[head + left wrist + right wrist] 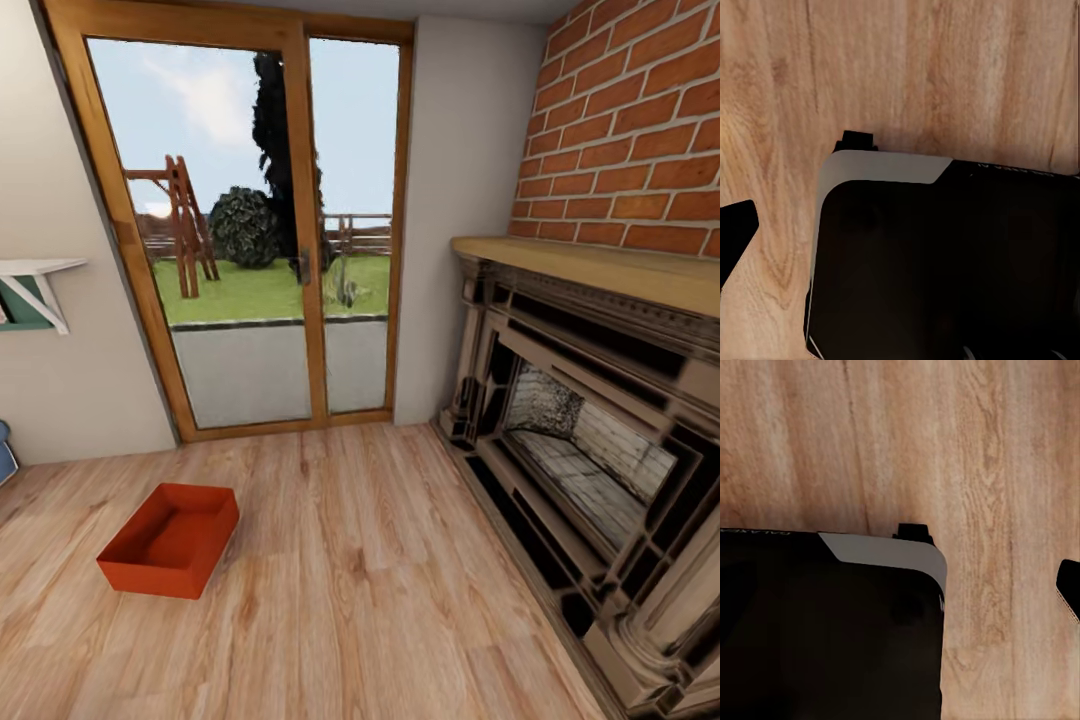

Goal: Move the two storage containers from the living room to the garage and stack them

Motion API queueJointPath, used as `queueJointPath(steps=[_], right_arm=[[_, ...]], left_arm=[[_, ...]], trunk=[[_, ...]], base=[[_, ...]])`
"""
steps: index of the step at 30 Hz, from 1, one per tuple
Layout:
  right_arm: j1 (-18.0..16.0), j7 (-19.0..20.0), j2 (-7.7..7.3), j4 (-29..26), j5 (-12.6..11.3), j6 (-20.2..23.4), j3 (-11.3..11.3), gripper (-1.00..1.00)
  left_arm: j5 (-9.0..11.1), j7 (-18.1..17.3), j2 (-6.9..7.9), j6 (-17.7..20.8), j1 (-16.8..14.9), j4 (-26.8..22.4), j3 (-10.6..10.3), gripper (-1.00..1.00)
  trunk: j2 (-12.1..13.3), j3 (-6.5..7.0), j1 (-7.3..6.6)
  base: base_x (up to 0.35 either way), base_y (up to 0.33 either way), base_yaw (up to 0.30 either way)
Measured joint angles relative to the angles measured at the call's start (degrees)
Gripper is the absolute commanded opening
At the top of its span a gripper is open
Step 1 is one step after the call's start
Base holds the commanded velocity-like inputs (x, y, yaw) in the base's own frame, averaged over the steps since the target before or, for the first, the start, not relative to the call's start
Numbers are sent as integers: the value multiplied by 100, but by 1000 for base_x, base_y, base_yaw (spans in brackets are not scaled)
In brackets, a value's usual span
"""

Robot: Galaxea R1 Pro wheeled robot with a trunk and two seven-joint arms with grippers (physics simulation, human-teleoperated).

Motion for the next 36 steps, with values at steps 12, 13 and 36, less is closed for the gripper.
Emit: queueJointPath(steps=[12, 13, 36], right_arm=[[0, 0, -2, 0, 0, 0, 4, 100], [0, 0, -1, 0, 0, 0, 4, 100], [0, 0, 0, 1, 0, 0, 1, 100]], left_arm=[[0, 0, 0, 2, 0, 0, 0, 100], [0, 0, 0, 4, 0, 0, 0, 100], [0, 0, 0, 3, 0, 0, 0, 100]], trunk=[[0, 0, 0], [0, 0, 0], [0, 0, 0]], base=[[322, 0, 0], [322, 0, 0], [322, 0, 0]])
